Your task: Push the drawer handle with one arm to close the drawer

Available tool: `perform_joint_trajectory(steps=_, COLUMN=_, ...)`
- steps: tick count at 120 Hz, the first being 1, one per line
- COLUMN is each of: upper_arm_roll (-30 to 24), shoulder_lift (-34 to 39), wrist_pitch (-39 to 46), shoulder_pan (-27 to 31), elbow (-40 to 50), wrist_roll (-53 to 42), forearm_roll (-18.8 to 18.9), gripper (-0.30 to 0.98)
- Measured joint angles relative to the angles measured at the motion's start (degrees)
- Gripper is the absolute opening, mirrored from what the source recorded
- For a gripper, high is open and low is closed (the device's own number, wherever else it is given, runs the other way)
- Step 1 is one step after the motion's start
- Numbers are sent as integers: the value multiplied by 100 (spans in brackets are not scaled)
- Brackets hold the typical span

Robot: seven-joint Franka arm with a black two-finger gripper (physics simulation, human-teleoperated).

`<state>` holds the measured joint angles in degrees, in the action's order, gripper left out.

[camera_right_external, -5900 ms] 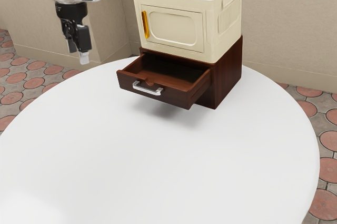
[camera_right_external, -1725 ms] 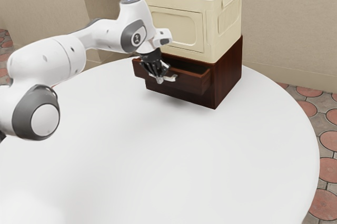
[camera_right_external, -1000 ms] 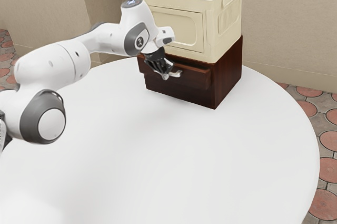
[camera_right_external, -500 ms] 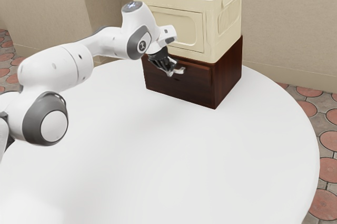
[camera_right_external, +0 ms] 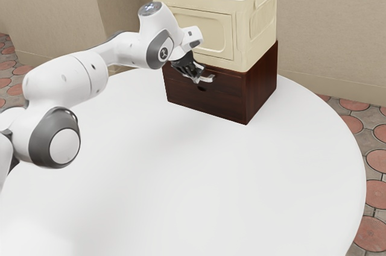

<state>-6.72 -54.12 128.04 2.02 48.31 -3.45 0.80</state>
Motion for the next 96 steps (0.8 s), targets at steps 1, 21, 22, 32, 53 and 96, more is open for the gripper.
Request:
perform_joint_trajectory(steps=1, upper_arm_roll=0, shoulder_lift=0, wrist_pitch=2, shoulder_pan=1, elbow=1, wrist_roll=1, forearm_roll=-3, gripper=-11)
perform_joint_trajectory(steps=21, upper_arm_roll=33, shoulder_lift=215, wrist_pitch=22, shoulder_pan=105, elbow=431, wrist_roll=15, forearm_roll=-109, gripper=-10)
perform_joint_trajectory(steps=22, upper_arm_roll=35, shoulder_lift=233, wrist_pitch=21, shoulder_pan=114, elbow=464, wrist_roll=16, forearm_roll=-114, gripper=-10)
perform_joint_trajectory(steps=32, upper_arm_roll=71, shoulder_lift=804, wrist_pitch=5, shoulder_pan=314, elbow=1292, wrist_roll=24, forearm_roll=-142, gripper=-10)
perform_joint_trajectory(steps=53, upper_arm_roll=19, shoulder_lift=3833, wrist_pitch=-1714, shoulder_pan=556, elbow=3162, wrist_roll=24, forearm_roll=-123, gripper=-10)
perform_joint_trajectory(steps=96, upper_arm_roll=217, shoulder_lift=4542, wrist_pitch=-4722, shoulder_pan=520, elbow=3170, wrist_roll=-289, forearm_roll=-17, gripper=37)
